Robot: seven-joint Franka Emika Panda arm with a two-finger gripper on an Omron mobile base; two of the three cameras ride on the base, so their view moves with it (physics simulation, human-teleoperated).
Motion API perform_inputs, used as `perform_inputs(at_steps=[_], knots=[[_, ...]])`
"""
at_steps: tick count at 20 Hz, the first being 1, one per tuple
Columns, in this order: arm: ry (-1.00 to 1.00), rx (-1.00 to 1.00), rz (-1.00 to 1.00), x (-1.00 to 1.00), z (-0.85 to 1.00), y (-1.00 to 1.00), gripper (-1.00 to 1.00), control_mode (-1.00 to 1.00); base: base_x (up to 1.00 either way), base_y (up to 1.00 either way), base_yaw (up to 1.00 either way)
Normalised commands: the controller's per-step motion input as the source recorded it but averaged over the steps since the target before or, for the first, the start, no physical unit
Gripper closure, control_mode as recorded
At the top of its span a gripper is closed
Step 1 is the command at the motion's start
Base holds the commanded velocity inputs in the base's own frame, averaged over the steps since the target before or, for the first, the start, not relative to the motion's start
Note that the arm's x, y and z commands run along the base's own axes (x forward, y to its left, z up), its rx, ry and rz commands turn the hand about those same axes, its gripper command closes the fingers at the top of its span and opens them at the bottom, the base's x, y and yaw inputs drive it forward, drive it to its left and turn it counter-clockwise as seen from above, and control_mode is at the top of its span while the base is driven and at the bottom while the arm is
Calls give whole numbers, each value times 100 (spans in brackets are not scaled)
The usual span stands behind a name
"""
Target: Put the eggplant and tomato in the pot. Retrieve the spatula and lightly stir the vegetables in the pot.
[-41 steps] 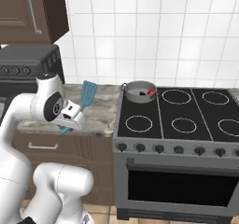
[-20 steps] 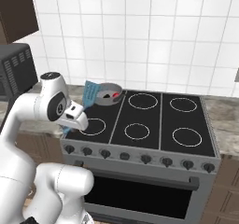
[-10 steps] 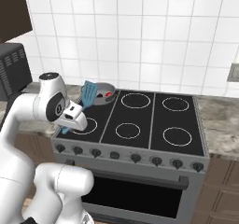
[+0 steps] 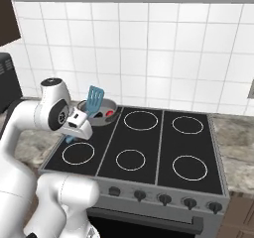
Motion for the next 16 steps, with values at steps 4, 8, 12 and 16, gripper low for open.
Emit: perform_inputs(at_steps=[4,8,12,16], knots=[[0,0,0,0,0,0,100,100,67,0,0],[0,0,0,0,0,0,100,100,20,0,0],[0,0,0,0,0,0,100,100,0,0,0],[0,0,0,0,0,0,100,100,0,0,0]])
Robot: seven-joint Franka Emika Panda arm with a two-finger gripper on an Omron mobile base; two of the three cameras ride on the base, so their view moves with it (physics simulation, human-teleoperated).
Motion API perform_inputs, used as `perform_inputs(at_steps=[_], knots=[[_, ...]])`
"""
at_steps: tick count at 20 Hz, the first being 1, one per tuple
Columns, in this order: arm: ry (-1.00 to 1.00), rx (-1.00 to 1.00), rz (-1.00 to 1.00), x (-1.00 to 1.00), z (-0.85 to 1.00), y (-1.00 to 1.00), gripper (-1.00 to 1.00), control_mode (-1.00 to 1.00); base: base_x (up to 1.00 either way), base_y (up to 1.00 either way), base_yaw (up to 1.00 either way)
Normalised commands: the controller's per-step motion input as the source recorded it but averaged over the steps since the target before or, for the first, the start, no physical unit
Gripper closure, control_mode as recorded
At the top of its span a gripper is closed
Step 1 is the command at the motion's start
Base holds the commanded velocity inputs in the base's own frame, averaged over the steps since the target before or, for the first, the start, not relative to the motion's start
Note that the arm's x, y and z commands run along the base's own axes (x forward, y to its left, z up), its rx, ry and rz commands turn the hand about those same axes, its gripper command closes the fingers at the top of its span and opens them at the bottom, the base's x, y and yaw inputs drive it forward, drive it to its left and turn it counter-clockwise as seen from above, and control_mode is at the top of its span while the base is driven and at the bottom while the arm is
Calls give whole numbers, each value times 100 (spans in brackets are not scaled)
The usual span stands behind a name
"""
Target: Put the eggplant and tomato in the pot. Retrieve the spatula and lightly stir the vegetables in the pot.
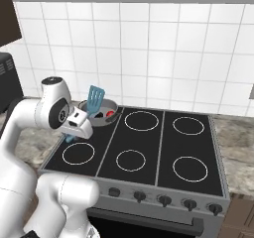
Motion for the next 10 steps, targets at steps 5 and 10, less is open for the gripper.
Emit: perform_inputs(at_steps=[5,10], knots=[[9,0,0,10,8,0,100,-100,0,0,0],[27,-7,2,41,41,-4,100,-100,0,0,0]])
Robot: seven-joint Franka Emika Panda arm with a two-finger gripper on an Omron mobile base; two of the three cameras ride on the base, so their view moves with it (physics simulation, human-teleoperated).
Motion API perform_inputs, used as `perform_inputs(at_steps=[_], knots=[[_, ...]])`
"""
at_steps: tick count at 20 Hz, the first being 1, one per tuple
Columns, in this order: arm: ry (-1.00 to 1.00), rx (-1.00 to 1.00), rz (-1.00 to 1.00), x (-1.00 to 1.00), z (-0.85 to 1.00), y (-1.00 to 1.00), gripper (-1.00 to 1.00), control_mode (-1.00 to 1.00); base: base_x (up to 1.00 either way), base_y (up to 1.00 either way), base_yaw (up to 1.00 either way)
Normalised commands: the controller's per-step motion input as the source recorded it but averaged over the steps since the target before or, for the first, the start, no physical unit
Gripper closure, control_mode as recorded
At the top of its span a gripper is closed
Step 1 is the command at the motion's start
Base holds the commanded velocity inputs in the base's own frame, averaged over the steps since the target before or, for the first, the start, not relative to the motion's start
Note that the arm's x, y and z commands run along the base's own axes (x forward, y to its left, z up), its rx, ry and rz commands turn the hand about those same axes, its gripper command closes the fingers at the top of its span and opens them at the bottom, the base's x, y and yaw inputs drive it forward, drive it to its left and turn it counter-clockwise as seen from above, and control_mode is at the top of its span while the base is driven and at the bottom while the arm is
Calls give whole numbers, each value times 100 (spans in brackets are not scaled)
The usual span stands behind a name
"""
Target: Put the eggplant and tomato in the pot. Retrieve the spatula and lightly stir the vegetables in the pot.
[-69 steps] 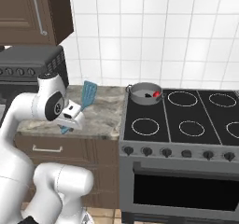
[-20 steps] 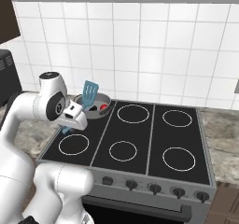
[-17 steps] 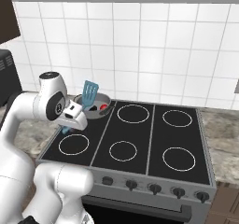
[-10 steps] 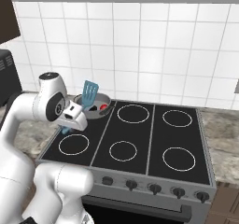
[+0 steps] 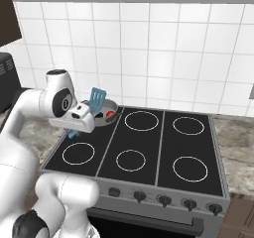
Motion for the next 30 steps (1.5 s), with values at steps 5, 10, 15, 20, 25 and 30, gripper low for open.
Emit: perform_inputs(at_steps=[5,10,15,20,25,30], knots=[[25,-15,16,86,33,-37,100,-100,0,0,0],[32,-7,28,100,-4,-42,100,-100,0,0,0],[29,-5,55,82,-6,-21,100,-100,0,0,0],[15,-9,50,28,2,-2,100,-100,0,0,0],[15,-6,32,8,3,0,100,-100,0,0,0],[2,-1,13,13,-10,-1,100,-100,0,0,0]])
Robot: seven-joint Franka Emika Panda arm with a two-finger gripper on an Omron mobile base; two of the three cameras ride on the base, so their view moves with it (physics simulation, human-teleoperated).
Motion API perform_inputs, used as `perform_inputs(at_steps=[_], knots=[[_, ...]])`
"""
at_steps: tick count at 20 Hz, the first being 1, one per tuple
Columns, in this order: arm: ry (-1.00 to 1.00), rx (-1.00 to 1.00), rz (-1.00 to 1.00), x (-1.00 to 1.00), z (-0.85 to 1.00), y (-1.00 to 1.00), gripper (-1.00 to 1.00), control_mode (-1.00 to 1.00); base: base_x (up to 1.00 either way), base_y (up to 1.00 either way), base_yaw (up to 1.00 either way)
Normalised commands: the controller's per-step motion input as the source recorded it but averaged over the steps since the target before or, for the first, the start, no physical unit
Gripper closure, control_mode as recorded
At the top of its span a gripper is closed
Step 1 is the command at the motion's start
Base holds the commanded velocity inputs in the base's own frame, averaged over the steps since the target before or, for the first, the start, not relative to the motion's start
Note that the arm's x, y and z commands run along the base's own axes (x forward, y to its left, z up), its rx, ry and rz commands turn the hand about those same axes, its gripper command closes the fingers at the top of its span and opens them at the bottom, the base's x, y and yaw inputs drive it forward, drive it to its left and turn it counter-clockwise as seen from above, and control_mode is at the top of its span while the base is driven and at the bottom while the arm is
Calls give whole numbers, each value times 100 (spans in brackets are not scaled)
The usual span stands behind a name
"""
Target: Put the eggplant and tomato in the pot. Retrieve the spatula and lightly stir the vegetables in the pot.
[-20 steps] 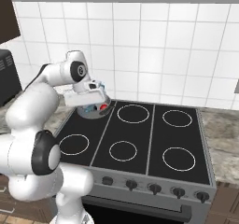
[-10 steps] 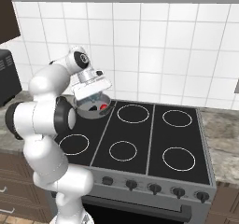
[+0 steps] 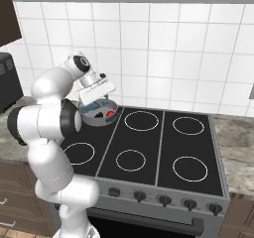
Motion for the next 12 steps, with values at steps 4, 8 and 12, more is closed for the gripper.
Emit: perform_inputs(at_steps=[4,8,12], knots=[[10,3,0,22,1,-22,100,-100,0,0,0],[15,0,0,50,0,-1,100,-100,0,0,0],[10,0,0,90,0,-8,100,-100,0,0,0]])
